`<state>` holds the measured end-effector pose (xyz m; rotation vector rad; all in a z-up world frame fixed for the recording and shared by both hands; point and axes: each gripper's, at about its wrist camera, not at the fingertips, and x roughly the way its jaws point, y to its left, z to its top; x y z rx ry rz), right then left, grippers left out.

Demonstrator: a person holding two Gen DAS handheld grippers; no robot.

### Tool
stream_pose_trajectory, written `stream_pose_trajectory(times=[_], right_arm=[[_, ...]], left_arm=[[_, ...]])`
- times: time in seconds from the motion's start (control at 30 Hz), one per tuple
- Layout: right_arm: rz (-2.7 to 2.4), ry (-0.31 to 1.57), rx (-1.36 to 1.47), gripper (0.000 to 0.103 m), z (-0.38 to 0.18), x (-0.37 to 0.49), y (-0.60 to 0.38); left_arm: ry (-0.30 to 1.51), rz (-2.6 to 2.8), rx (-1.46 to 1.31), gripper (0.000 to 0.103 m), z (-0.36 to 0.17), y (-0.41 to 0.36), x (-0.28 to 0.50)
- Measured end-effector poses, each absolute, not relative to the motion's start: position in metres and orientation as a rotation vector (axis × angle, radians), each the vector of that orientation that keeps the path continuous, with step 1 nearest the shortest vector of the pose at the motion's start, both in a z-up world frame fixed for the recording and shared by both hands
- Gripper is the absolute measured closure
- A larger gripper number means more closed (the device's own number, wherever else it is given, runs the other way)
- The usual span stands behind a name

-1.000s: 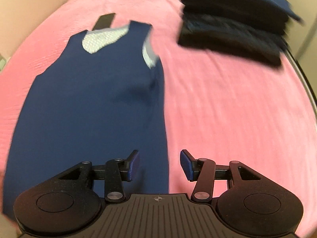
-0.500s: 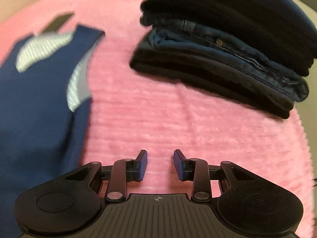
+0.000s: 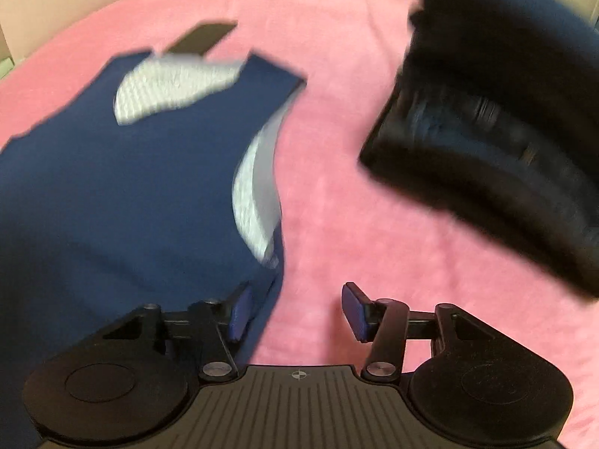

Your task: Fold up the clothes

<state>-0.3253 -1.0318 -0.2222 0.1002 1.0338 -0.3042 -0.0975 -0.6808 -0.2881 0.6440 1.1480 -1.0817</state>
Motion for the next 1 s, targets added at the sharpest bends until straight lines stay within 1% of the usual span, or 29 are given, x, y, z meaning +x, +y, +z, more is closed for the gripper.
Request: stream_pose_trajectory(times=[0.13,0.23,0.27,0.37,0.5,0.67,0.77,0.93,0.97,1.0], right_arm=[[-0.225,0.980,0.072,0.052,-0.190,-0.285,-1.032],[-0.155,0.975,0.002,0.052,-0.182,-0.235,-1.036],[-0.133,0.975,-0.024,0.052,-0.180,-0.218,-1.037],[-0.117,0.990,-0.085,0.052,-0.186,-0.173,-1.050],[-0.104,1.032,-0.165,0.052,-0.200,-0.126,-1.071],[-0.061,1.103,-0.234,0.052,-0.224,-0.098,-1.090],[-0.019,1.126,-0.231,0.052,-0.237,-0.090,-1.096],[0.028,1.144,-0.206,0.052,-0.250,-0.078,-1.102],[0.042,1.149,-0.201,0.058,-0.250,-0.077,-1.102],[0.056,1.153,-0.196,0.081,-0.251,-0.076,-1.102]], left_arm=[[1.066,-1.087,0.656,0.081,-0.281,-0.686,-0.053],[0.969,-1.110,0.688,0.071,-0.271,-0.703,-0.019],[0.929,-1.122,0.704,0.070,-0.266,-0.710,-0.008],[0.820,-1.157,0.747,0.069,-0.260,-0.738,0.025],[0.700,-1.195,0.798,0.068,-0.265,-0.782,0.067],[0.665,-1.223,0.856,0.063,-0.288,-0.826,0.098],[0.654,-1.253,0.927,0.063,-0.303,-0.846,0.105],[0.700,-1.305,0.969,0.062,-0.311,-0.860,0.111],[0.711,-1.315,0.975,0.063,-0.312,-0.862,0.111],[0.721,-1.326,0.981,0.063,-0.313,-0.865,0.112]])
